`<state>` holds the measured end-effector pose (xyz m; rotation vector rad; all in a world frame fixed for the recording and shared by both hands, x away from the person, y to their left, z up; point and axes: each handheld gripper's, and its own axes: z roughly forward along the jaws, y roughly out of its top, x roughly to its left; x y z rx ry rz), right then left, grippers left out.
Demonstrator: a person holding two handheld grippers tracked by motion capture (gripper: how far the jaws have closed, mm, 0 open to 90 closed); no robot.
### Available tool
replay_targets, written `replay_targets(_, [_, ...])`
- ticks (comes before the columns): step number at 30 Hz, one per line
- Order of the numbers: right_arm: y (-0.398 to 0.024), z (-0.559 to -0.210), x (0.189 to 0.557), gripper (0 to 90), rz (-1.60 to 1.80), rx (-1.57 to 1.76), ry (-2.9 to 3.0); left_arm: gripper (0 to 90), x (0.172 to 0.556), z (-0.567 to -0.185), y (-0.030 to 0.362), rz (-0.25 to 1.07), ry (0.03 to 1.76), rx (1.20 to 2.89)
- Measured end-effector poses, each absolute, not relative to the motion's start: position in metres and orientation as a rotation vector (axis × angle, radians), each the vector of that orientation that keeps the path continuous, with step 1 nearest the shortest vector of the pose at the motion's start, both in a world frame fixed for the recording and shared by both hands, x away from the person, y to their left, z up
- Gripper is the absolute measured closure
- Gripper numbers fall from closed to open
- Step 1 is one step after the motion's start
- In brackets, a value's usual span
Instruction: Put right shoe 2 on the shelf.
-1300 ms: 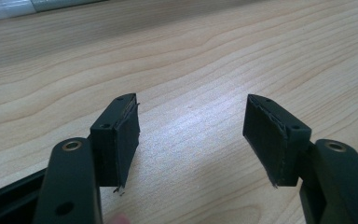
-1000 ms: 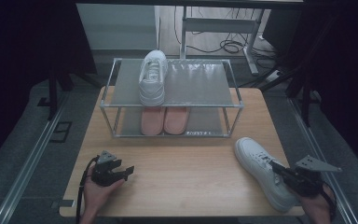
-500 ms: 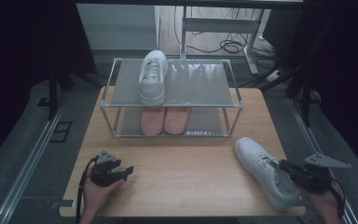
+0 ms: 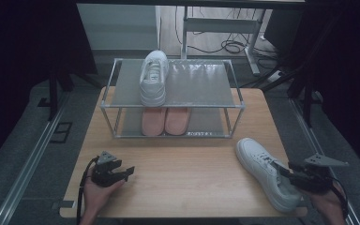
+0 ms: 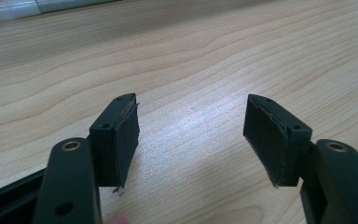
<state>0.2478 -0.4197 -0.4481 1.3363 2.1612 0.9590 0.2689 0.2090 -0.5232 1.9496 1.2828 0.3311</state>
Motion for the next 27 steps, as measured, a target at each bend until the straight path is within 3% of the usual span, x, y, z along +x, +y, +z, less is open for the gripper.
replay_targets(15, [-0.418,-0.461,0.264,55.3,0.866,1.355,2.209,36.1,0.269,-0.524,0.208,0.33,1.279,1.955])
replay_targets(19, [-0.416,-0.461,0.268,63.5,0.861,1.339,2.237,36.1,0.269,-0.524,0.208,0.331,1.278,1.956])
replay_targets(22, [-0.41,-0.461,0.271,75.2,0.779,1.32,2.241,36.1,0.269,-0.524,0.208,0.331,1.278,1.955])
replay_targets(27, [-0.408,-0.46,0.27,80.2,0.78,1.314,2.23,36.1,0.269,-0.523,0.208,0.331,1.283,1.951])
